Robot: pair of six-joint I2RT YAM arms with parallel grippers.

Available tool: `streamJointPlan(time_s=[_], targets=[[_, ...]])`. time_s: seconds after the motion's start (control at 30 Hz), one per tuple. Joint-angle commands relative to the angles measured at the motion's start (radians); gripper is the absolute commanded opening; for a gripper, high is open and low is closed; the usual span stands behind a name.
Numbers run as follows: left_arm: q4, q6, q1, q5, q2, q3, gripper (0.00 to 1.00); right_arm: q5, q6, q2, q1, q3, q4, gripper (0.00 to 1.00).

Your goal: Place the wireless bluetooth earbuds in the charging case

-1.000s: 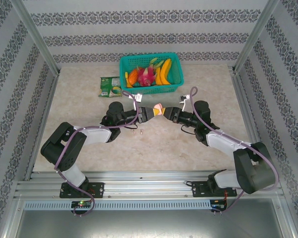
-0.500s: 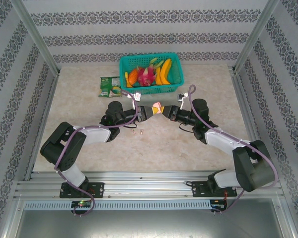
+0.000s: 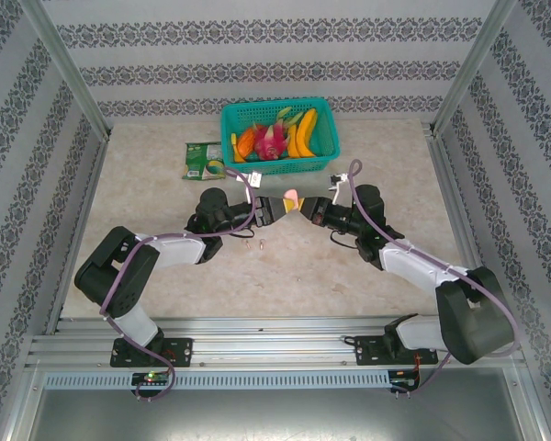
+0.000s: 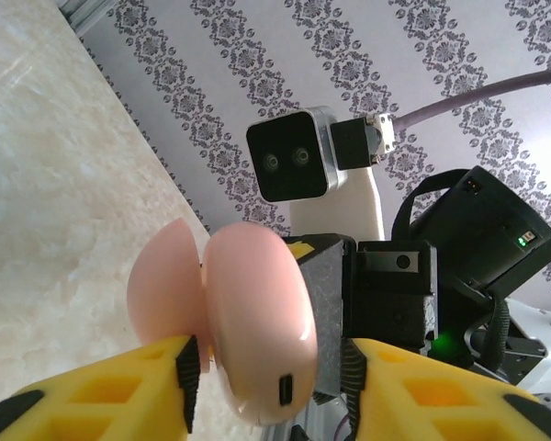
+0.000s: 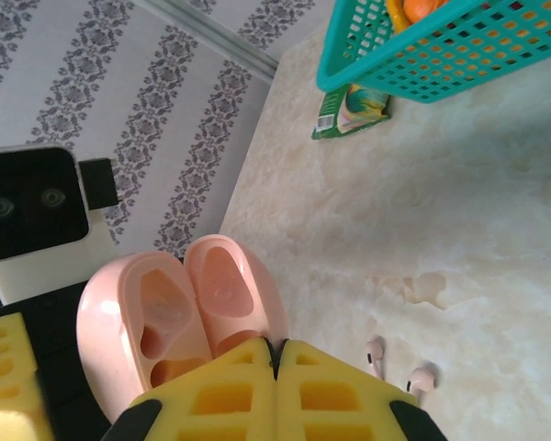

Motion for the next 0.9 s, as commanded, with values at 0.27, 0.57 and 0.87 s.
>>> streamJointPlan(time_s=[0.27,0.57,0.87], targets=[[-0.071,0.084,-0.007,-0.069,-0.114,-0.026,0.67,0.104,-0.093,-0.079,0.016,0.057,-0.200,0.00],[-0.693,0.427,-0.001,-0.173,-0.364,0.064,1.00,0.140,-0.271,-0.051,0.014,0.170,-0.401,0.00],[-1.217,0.747,0.019,-0.574,-0.550,0.217,1.00,0.141,-0.395,0.013,0.019,0.307,-0.498,0.00]])
